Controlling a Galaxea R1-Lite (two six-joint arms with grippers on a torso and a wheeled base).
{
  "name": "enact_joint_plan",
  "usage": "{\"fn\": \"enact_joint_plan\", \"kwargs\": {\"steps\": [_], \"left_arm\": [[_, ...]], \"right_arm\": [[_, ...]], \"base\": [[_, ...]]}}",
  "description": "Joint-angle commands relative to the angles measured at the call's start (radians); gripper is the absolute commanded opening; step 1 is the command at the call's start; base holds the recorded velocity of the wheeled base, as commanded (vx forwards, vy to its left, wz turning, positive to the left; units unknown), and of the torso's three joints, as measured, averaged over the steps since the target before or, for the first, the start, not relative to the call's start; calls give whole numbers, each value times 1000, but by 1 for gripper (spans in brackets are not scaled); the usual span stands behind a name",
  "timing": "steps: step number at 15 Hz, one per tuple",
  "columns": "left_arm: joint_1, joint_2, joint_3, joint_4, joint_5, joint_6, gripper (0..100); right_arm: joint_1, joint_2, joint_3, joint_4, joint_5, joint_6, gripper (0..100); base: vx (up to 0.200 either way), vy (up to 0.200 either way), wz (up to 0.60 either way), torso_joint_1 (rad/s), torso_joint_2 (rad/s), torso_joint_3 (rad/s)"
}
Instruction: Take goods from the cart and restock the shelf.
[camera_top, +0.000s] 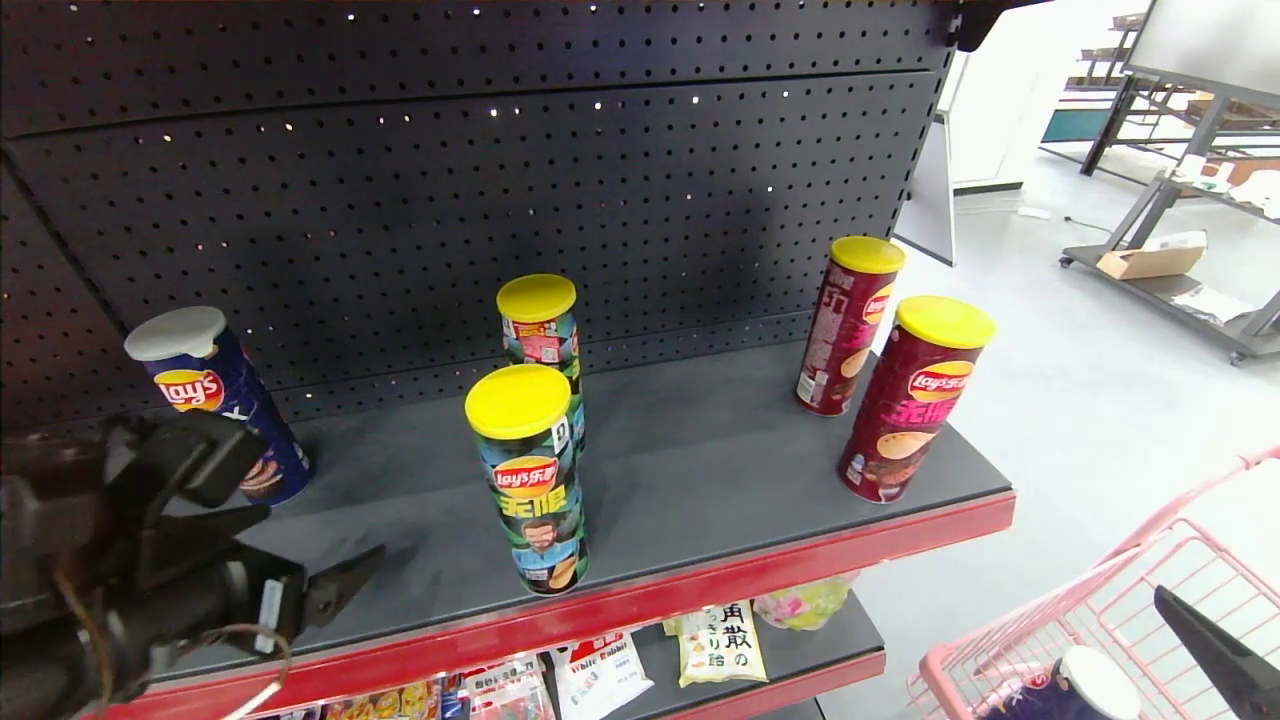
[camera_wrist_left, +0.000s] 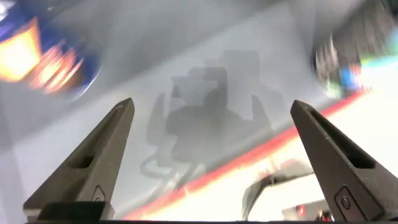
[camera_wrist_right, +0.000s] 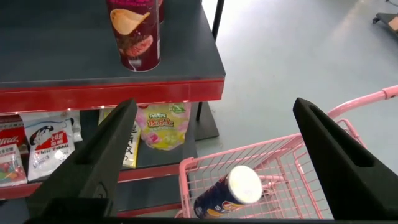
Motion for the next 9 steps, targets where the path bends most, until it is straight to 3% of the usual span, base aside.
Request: {"fn": "enact_joint_plan", "kwargs": {"steps": [1, 3, 4, 6, 7, 9], "left_arm": [[27, -585, -107, 521, 28, -7, 100], [27, -723, -102, 553, 42, -65, 100], [28, -798, -90, 564, 68, -78, 100], [54, -861, -89, 634, 149, -78, 100], [119, -898, -112, 765, 204, -79, 100], [165, -955, -115, 795, 183, -90, 100]], "right_arm": [[-2, 2, 7, 0, 4, -1, 100], [-1, -3, 26, 0, 1, -3, 100], [-1, -26, 46, -2, -2, -15, 100], [-1, -78, 53, 24, -4, -30, 100], [-1, -153, 43, 115, -4, -36, 100], [1, -247, 30, 220, -1, -61, 100]], "base": [[0, 0, 0, 0, 0, 0], [0, 0, 0, 0, 0, 0], [0, 0, 0, 0, 0, 0], [0, 0, 0, 0, 0, 0], [0, 0, 0, 0, 0, 0], [0, 0, 0, 0, 0, 0]]}}
